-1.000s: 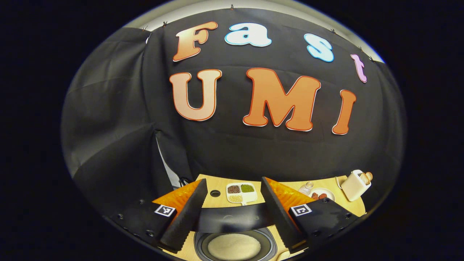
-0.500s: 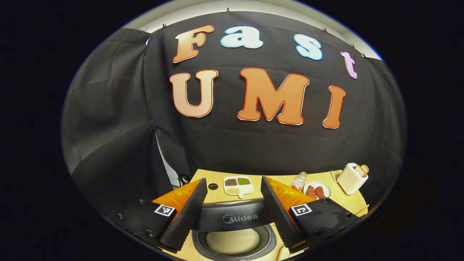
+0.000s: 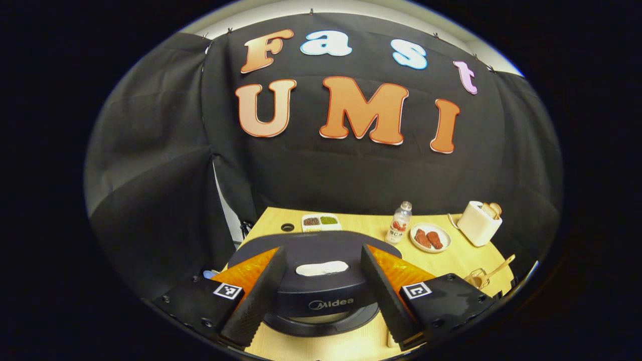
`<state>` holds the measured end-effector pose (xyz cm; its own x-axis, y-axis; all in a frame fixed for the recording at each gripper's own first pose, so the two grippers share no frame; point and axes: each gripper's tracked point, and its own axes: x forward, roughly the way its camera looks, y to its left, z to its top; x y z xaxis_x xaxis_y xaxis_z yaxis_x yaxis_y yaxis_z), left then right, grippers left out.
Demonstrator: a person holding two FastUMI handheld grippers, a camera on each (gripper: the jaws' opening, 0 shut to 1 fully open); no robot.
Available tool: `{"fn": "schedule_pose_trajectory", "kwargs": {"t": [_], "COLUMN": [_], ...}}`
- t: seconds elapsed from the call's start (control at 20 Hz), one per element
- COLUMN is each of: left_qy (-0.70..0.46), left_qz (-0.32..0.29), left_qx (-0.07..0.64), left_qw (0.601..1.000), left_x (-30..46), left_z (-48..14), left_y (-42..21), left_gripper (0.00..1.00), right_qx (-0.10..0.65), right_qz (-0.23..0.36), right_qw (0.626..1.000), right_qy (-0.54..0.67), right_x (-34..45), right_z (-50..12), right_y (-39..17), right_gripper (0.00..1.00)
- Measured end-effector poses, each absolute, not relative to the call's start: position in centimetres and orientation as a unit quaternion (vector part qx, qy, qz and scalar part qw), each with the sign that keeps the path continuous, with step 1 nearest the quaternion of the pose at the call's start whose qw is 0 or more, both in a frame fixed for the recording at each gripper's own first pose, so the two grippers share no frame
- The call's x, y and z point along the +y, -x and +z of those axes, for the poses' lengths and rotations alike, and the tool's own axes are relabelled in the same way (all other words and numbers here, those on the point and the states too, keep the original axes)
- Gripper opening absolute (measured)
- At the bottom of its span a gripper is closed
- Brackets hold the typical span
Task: Close the left gripper, press the button to open the rice cooker; take a wooden spoon from the chopstick holder with the right hand, scoop a spoonful of rice and pour it into the rice cooker, then put the wooden spoon back into the chopstick holder.
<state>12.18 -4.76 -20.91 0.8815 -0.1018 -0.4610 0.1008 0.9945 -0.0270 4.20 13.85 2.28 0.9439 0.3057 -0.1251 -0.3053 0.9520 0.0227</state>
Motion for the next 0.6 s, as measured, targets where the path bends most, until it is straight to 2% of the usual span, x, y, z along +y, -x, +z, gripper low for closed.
{"fn": "schedule_pose_trajectory", "kwargs": {"t": [0.15,0.4,0.55,0.6], "left_qy": [-0.016,-0.025,-0.033,-0.035], "left_qz": [-0.048,-0.045,-0.042,-0.041], "left_qx": [0.246,0.218,0.237,0.196], "left_qw": [0.968,0.975,0.970,0.979], "left_x": [-4.8,-5.2,-5.0,-4.9], "left_z": [-24.2,-26.8,-29.6,-28.5], "left_y": [-10.8,-11.7,-10.6,-11.0], "left_gripper": [1.00,1.00,0.99,0.99], "right_qx": [0.070,0.081,0.087,0.088], "right_qz": [0.155,0.149,0.146,0.145], "right_qw": [0.985,0.986,0.985,0.985], "right_qy": [-0.001,0.000,0.002,0.003], "right_x": [13.7,13.5,13.5,13.4], "right_z": [1.7,0.7,0.2,0.1], "right_y": [-4.2,-4.5,-4.8,-4.9], "right_gripper": [0.95,0.95,0.95,0.95]}}
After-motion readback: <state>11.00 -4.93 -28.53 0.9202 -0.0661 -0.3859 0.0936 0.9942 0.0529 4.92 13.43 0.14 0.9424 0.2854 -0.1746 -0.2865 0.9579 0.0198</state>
